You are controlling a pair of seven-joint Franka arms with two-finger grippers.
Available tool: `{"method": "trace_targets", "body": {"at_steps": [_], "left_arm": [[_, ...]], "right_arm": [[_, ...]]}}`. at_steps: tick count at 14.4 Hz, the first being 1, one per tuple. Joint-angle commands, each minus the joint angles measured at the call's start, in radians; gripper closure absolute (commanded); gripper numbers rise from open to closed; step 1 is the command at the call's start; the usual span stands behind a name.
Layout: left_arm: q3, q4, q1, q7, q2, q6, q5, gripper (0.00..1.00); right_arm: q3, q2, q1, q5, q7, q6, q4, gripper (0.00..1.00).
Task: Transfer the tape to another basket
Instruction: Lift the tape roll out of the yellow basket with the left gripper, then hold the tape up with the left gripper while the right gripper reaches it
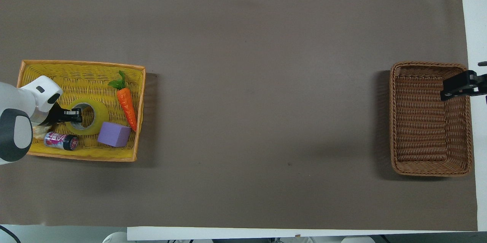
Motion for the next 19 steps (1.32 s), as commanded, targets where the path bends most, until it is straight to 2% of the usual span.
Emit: {"method": "trace_targets", "body": {"at_steps": [1, 3, 7, 10, 11, 13, 15, 17, 19], "left_arm": [[-0.002, 0.210, -0.003, -0.016, 0.026, -0.217, -0.009, 1.00], [-0.010, 0.293, -0.044, -0.086, 0.035, -0.296, -0.047, 1.00], [-0.008, 0.351, -0.311, -0.477, 0.054, -0.299, -0.119, 1.00], [-0.008, 0.381, -0.448, -0.613, 0.057, -0.330, -0.213, 0.97], [-0.008, 0.381, -0.479, -0.636, 0.055, -0.330, -0.247, 0.97], [-0.007, 0.396, -0.509, -0.660, 0.055, -0.322, -0.390, 0.97], [-0.008, 0.469, -0.516, -0.679, 0.058, -0.336, -0.467, 0.97], [-0.011, 0.529, -0.546, -0.726, 0.058, -0.334, -0.489, 0.95], [-0.011, 0.542, -0.578, -0.762, 0.060, -0.336, -0.488, 0.96]], "right_arm": [[0.005, -0.020, -0.009, 0.001, -0.023, -0.003, -0.020, 0.00], [0.005, -0.019, -0.009, 0.001, -0.023, -0.003, -0.020, 0.00], [0.005, -0.019, -0.009, 0.001, -0.023, -0.003, -0.020, 0.00], [0.005, -0.020, -0.009, 0.001, -0.023, -0.003, -0.020, 0.00], [0.005, -0.020, -0.009, 0.001, -0.023, -0.003, -0.020, 0.00], [0.005, -0.019, -0.009, 0.001, -0.023, -0.003, -0.020, 0.00], [0.005, -0.020, -0.009, 0.001, -0.023, -0.003, -0.020, 0.00], [0.005, -0.020, -0.009, 0.001, -0.023, -0.003, -0.020, 0.00], [0.005, -0.019, -0.009, 0.001, -0.023, -0.003, -0.020, 0.00]]}}
